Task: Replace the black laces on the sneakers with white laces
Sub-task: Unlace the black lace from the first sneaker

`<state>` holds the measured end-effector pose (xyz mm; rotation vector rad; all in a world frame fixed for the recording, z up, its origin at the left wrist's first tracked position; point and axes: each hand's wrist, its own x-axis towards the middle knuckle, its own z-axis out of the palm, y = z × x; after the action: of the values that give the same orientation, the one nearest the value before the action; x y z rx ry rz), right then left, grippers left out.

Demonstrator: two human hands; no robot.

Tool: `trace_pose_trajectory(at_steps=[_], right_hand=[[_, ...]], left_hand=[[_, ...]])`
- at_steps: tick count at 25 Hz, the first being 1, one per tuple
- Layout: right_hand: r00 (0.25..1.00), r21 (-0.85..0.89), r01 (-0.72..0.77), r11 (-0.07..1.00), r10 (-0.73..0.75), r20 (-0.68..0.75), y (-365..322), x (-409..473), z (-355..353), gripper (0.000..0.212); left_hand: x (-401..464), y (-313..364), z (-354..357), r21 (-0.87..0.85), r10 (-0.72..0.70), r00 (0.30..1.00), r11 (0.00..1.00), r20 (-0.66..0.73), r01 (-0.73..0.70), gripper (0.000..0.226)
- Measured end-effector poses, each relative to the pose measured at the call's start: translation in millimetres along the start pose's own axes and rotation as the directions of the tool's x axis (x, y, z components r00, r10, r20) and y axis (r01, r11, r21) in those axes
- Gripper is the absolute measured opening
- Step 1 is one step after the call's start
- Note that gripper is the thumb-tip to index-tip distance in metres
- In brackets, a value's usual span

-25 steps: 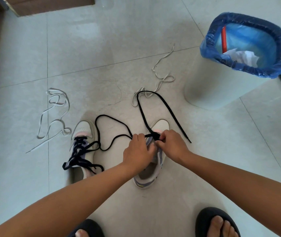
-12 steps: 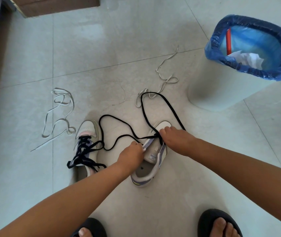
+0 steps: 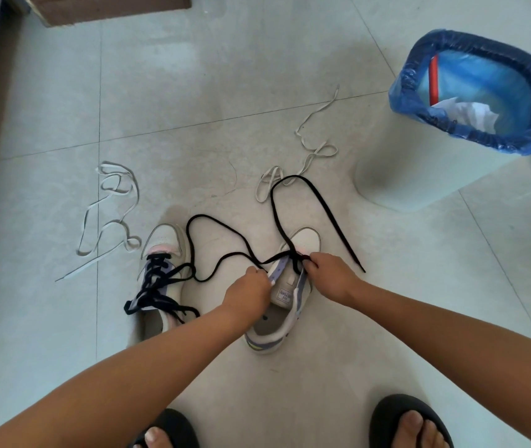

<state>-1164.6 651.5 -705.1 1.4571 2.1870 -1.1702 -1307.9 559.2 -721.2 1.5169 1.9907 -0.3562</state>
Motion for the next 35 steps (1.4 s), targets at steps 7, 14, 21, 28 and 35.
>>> trace_pose_trajectory(at_steps=[7,14,21,28,35], right_hand=[[0.934,-0.511,0.017,0.860,-0.196,-0.300,16,-3,-31,0.022],[0.968,0.474,-0.220,0.852,0.250,0.000,12,4,-12,0.034],[0.962,0.459,-0.274,0.845,0.242,0.128,12,-4,-30,0.033],[0.971,0.225,-0.070,0.972,0.119,-0.208,7,13,-9,0.028],[0.922,-0.200,-0.156,0.967,0.070,-0.381,34,4,-45,0.025]], left_hand=[[-1,4,5,0.026,0.024,1.000,0.999,-0.006,-0.024,0.023],[-2,3,6,0.028,0.025,0.999,0.999,-0.031,-0.025,0.025],[-2,0,8,0.008,0.010,1.000,1.000,-0.017,-0.010,0.024],[-3,-3,8,-0.013,-0.007,1.000,1.000,-0.022,0.007,0.023],[-5,4,8,0.033,0.018,1.000,0.999,-0.009,-0.018,0.025]])
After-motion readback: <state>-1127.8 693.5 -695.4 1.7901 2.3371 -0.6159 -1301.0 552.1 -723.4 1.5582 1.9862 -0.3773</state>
